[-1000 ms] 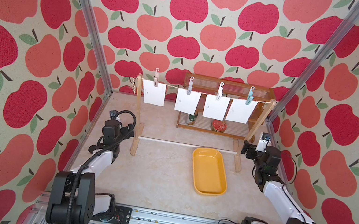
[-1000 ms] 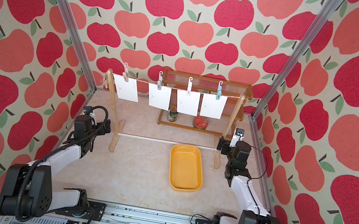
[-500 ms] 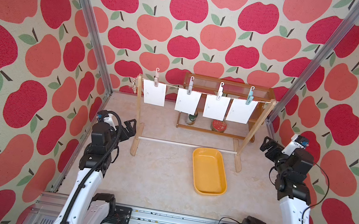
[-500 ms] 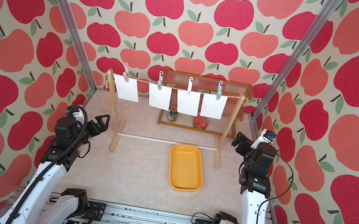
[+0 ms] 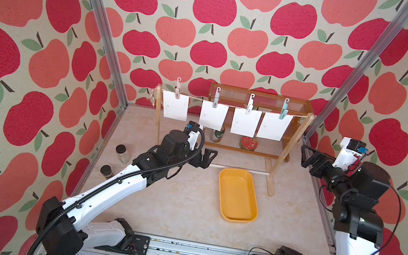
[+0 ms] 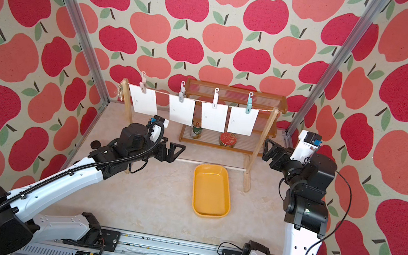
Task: Remove the postcards from the strings
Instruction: Pinch the postcard on the clothesline.
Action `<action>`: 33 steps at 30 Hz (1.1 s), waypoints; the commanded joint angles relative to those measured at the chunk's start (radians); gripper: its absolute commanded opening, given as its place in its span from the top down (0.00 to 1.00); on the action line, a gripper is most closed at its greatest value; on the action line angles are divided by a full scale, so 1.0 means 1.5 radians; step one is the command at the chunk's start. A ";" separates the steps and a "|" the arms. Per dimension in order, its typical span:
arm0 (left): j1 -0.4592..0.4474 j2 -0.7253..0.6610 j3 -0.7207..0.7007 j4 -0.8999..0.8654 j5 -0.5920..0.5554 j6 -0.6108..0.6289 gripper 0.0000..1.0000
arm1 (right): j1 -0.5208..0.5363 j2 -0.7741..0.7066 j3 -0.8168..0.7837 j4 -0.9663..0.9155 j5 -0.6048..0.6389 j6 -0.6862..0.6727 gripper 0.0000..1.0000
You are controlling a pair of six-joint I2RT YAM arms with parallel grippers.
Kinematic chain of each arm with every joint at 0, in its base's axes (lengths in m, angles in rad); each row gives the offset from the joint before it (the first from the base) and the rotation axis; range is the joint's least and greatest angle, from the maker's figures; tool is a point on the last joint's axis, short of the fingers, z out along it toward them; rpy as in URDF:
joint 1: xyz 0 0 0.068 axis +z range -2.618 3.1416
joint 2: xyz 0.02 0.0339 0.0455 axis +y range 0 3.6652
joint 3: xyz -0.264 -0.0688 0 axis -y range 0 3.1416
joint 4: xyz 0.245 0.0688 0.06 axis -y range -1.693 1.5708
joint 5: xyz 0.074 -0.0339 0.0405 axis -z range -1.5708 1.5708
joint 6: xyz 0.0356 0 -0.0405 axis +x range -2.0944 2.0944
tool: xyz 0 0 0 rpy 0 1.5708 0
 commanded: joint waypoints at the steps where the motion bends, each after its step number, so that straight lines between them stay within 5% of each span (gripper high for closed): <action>1: -0.009 0.046 0.051 0.040 0.022 0.033 0.00 | 0.033 0.022 0.046 -0.043 -0.018 -0.040 0.04; 18: -0.051 0.302 0.276 0.174 0.087 -0.008 0.01 | 0.110 0.186 0.339 -0.130 -0.084 -0.139 0.04; 33: -0.075 0.413 0.391 0.211 0.067 -0.021 0.00 | 0.132 0.238 0.407 -0.116 -0.106 -0.133 0.05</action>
